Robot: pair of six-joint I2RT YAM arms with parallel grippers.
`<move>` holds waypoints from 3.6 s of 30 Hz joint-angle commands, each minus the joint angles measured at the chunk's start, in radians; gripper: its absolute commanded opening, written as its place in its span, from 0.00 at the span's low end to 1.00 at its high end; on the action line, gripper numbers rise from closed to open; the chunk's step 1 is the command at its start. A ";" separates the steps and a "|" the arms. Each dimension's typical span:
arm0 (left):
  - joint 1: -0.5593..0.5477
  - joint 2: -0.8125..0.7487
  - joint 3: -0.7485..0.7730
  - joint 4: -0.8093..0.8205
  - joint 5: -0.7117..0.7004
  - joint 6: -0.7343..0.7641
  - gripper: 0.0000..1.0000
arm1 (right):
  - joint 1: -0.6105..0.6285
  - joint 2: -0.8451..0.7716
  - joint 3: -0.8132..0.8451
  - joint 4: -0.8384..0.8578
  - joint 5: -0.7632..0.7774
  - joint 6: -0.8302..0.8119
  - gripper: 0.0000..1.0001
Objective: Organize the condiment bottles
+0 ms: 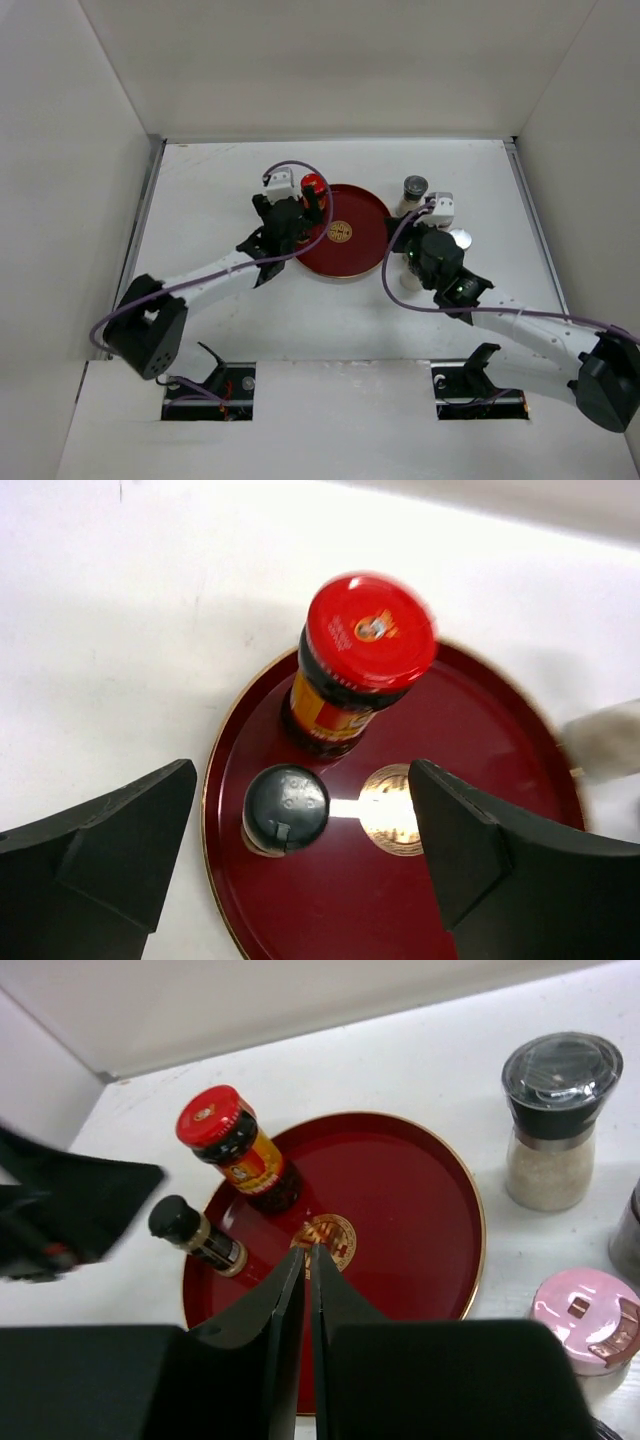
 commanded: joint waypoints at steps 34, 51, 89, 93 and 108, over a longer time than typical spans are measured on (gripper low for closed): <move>0.121 -0.411 -0.587 0.424 -0.048 -0.253 0.38 | -0.426 0.676 0.671 -0.406 -0.043 -0.184 0.96; 0.130 -0.385 -0.591 0.453 -0.040 -0.253 0.59 | -0.419 0.613 0.714 -0.274 -0.042 -0.187 0.49; 0.140 -0.380 -0.597 0.468 -0.023 -0.260 0.67 | -0.149 0.771 0.843 -0.229 -0.117 -0.130 0.96; 0.156 -0.393 -0.604 0.465 -0.022 -0.258 0.67 | -0.149 0.604 0.724 -0.200 -0.105 -0.127 1.00; 0.153 -0.356 -0.588 0.470 0.012 -0.267 0.67 | 0.055 -0.117 0.200 -0.646 0.322 0.032 0.68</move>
